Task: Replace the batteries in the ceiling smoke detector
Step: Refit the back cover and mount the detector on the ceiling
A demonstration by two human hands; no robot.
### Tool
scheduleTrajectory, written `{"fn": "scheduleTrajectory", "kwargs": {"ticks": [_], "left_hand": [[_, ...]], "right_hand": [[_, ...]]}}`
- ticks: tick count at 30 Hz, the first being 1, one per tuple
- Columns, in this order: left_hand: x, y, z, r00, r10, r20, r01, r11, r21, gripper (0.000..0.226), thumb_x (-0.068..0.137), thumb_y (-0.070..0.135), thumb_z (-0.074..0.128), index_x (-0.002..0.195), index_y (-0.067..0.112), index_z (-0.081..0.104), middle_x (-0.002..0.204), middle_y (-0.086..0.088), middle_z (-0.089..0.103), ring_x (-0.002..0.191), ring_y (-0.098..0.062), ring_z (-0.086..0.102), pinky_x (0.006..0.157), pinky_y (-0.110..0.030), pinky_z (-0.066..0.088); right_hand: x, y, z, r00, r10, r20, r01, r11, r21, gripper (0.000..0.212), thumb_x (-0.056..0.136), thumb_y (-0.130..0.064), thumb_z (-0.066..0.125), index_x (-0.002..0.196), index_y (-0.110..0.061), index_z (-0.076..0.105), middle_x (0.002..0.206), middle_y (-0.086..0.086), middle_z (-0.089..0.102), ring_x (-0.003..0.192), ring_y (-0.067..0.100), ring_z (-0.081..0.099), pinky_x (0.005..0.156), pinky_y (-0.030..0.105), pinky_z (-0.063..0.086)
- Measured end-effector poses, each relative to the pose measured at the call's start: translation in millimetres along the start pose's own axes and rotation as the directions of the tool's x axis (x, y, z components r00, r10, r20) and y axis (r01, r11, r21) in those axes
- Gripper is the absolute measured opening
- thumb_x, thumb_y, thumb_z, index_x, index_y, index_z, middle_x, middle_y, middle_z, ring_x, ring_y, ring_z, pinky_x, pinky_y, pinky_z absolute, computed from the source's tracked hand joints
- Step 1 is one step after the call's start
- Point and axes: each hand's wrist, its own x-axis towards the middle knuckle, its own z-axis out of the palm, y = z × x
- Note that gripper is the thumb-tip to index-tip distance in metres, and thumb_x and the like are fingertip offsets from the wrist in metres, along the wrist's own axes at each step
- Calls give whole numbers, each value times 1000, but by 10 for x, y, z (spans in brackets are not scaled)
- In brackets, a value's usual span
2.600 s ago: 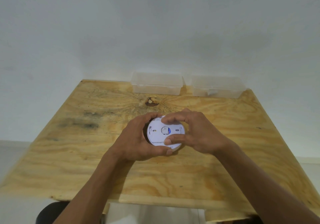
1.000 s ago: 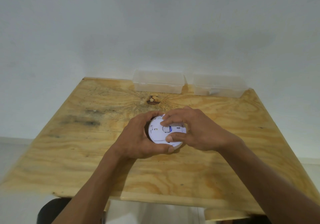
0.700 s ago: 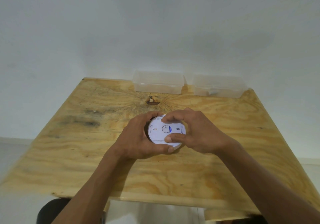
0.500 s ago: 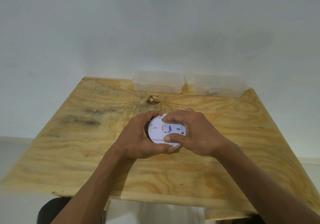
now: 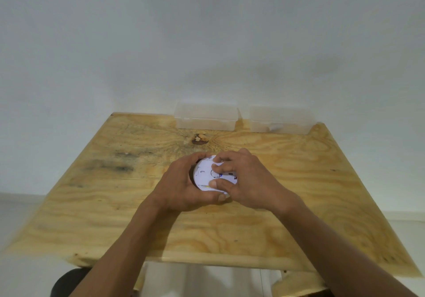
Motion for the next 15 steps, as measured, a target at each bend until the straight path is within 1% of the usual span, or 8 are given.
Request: {"fn": "scheduleTrajectory", "kwargs": {"ticks": [3,6,8,11,13,15], "left_hand": [[-7,7,-34,999,-2,49,2,1000,-5,78,51,55,88,120,39,57,110,25,70,101,9,66,82,-12,52],[-45,-33,-72,996,-5,85,4,1000,14,91,52,45,96,133,34,55,117,20,70,106,3,67,86,-19,55],[-84,-58,-88,995,-11,100,11,1000,2,94,55,46,95,138,33,51,121,18,69,109,0,67,89,-25,56],[-113,-75,-99,996,-26,86,27,1000,-15,92,57,47,94,138,34,51,122,18,69,110,-2,67,91,-31,57],[-112,-72,-95,996,-29,82,30,999,-16,92,57,46,94,137,32,52,121,17,70,109,-2,68,90,-31,58],[-113,-61,-92,997,-18,72,19,1000,-16,91,57,44,95,137,30,53,119,17,71,108,-2,68,89,-27,57]], "right_hand": [[23,-7,-17,1000,-4,26,5,1000,-22,33,88,-40,69,113,-20,74,133,-11,58,105,11,38,86,27,34],[8,-4,-15,999,-10,34,11,1000,-17,31,89,-39,68,113,-19,74,134,-8,58,107,15,39,89,31,39],[-19,-7,0,1000,-8,20,8,1000,0,30,90,-37,68,112,-18,74,133,-7,58,109,16,40,90,32,40],[-40,-25,24,1000,1,12,-1,1000,13,27,90,-35,67,110,-18,74,135,-6,56,112,18,39,94,35,40],[-48,-30,34,1000,15,13,-15,1000,15,29,91,-35,66,113,-18,73,137,-5,55,116,20,39,96,36,40],[-54,-42,42,1000,27,9,-27,1000,9,32,92,-36,65,118,-18,71,139,-6,54,117,19,39,96,34,39]]}}
